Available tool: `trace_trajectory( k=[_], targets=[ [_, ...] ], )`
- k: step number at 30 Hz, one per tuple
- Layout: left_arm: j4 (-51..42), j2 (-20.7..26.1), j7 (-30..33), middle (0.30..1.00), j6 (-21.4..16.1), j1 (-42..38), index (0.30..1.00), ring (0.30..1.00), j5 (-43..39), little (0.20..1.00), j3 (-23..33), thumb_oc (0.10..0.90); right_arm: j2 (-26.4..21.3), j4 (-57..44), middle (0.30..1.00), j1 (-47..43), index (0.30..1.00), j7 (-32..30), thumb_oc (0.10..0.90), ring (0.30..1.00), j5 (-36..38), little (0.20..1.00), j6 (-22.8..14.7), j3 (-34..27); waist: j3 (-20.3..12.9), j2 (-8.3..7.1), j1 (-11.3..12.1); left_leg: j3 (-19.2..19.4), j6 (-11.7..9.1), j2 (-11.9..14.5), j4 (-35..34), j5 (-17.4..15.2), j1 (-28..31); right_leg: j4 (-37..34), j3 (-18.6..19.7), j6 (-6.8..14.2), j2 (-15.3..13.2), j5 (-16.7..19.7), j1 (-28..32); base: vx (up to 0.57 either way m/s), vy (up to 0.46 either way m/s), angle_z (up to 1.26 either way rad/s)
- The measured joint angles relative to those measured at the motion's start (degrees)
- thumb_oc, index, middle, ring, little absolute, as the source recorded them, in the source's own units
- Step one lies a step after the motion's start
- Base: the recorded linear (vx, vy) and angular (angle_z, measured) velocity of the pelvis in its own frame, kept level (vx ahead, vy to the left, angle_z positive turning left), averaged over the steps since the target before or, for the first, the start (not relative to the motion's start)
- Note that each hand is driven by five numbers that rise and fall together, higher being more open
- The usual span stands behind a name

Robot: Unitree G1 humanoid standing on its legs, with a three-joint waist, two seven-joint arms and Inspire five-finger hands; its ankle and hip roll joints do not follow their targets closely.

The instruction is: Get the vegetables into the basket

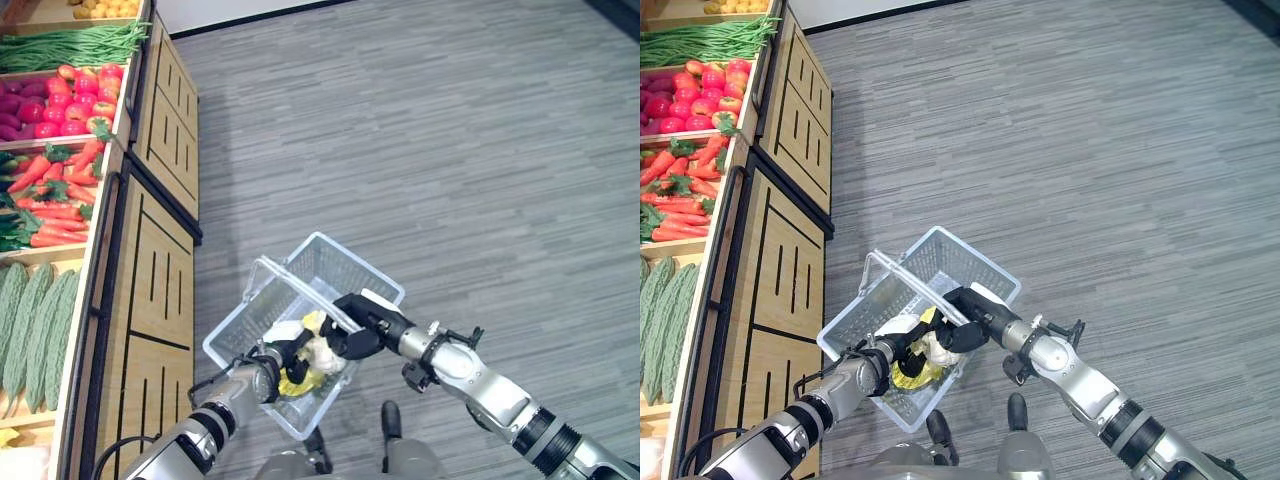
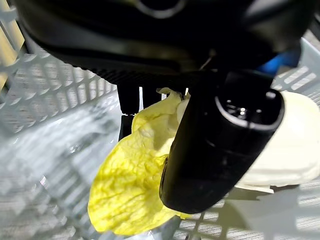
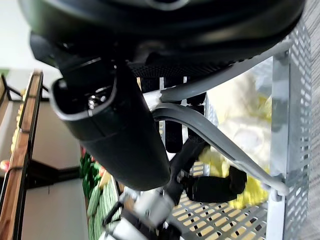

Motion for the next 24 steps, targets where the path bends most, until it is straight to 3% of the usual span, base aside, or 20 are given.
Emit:
trace_trajectory(
  k=[12, 15, 20, 22, 24],
  targets=[
    [1.49, -0.13, -0.36, 1.000, 0.16, 0.77, 1.000, 1.000, -1.68, 1.000, 0.72, 0.900, 0.52, 1.88, 0.300, 0.06, 0.300, -0.20, 0.400, 0.300, 0.70, 0.300, 0.70, -0.20, 0.02, -1.22, 0.06, -0.89, 0.00, -0.10, 0.00, 0.00, 2.47, -0.01, -0.77, 0.02, -0.16, 0.02, 2.81, -0.02, 0.003, 0.03],
    [-1.66, 1.15, -1.21, 1.000, 0.30, 2.25, 1.000, 1.000, -4.34, 1.000, 2.23, 0.900, 1.71, 5.20, 0.300, 1.13, 0.300, -0.52, 0.400, 0.300, -1.82, 0.300, 0.84, -2.60, -0.06, -1.33, 0.53, -1.66, -0.03, -0.13, -0.01, 0.12, 2.85, -0.01, -1.64, 0.00, -0.25, 0.00, 3.66, -0.04, -0.003, 0.14],
    [-9.73, 5.15, -3.18, 1.000, 0.22, 2.95, 1.000, 1.000, -8.35, 1.000, 2.58, 0.900, 2.50, 15.12, 0.300, 1.21, 0.300, -0.79, 0.400, 0.300, -13.51, 0.300, 1.42, -3.85, -0.45, -1.45, 2.19, -2.74, 0.13, -0.30, -0.02, 0.59, 3.35, -0.02, -2.47, -0.02, -0.74, -0.01, 4.77, -0.03, -0.005, 0.12],
    [-14.58, 8.08, -4.37, 1.000, 0.13, 4.35, 1.000, 1.000, -9.35, 1.000, 2.58, 0.900, 5.09, 23.06, 0.300, 1.78, 0.300, -1.52, 0.400, 0.300, -16.50, 0.300, 1.33, -6.57, -1.37, -1.57, 2.49, -3.13, 0.13, -0.31, -0.03, 0.64, 3.36, -0.02, -3.03, -0.03, -0.65, -0.02, 4.96, -0.02, -0.005, 0.09],
    [-13.76, 9.56, -5.02, 1.000, -3.37, 7.12, 1.000, 1.000, -9.83, 1.000, 5.63, 0.900, 4.89, 27.42, 0.300, 2.14, 0.300, -1.77, 0.400, 0.300, -17.49, 0.300, 1.56, -7.34, -1.83, -1.42, 2.95, -3.93, 0.14, -0.40, -0.08, 0.66, 3.87, -0.03, -3.49, 0.00, -0.54, -0.20, 5.69, -0.01, -0.003, 0.10]
  ],
)
